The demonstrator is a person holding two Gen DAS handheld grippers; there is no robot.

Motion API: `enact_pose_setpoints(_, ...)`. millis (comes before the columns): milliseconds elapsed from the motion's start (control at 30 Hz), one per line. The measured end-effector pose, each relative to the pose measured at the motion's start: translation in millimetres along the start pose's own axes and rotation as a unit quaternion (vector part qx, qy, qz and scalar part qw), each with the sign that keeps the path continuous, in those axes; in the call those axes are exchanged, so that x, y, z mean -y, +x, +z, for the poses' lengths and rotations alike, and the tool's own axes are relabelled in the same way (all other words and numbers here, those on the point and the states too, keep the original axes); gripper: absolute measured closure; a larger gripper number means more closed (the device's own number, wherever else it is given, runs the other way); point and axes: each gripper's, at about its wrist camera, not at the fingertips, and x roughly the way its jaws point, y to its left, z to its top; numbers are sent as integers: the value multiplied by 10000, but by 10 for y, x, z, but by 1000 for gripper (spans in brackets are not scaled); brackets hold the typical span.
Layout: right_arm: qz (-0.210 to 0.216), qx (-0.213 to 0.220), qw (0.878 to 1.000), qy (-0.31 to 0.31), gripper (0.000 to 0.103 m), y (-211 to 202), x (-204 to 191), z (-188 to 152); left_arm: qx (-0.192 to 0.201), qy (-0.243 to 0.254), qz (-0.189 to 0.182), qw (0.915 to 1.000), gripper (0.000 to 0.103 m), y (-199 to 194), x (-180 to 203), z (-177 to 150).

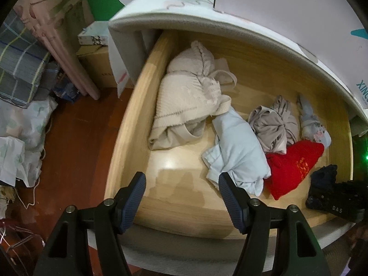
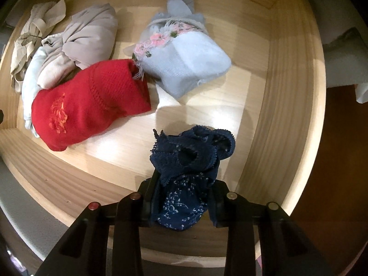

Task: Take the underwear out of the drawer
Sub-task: 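Move the left gripper into the drawer and close on the pale blue cloth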

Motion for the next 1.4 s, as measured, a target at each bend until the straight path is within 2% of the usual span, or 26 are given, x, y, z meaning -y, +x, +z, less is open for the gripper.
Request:
enact_pose_setpoints(167, 6, 2, 10000, 1, 73, -6, -4, 2, -121, 14, -44, 9999, 36, 28, 30, 31)
enact_pose_setpoints(333, 16, 1, 10000, -1, 73, -27, 50, -15, -255, -278, -383, 9986, 36, 55, 110, 145)
enact_pose_setpoints(500, 44, 0, 10000, 4, 73, -86, 63, 14, -379, -239, -442, 9980, 36, 131, 294, 285)
enact_pose_setpoints(767, 96, -3, 10000, 11, 72, -83, 68, 27, -823, -277, -636, 9942, 36, 392, 531, 412)
enact_pose_setpoints(1167, 152, 1, 9999, 16, 72, -44, 66, 24, -1461, -106, -190, 9890, 34, 688, 479, 465)
enact_pose_setpoints(1400, 152, 1, 9999, 11, 72, -47, 68, 29, -1535, 264, 16, 9878, 34, 724, 413, 464)
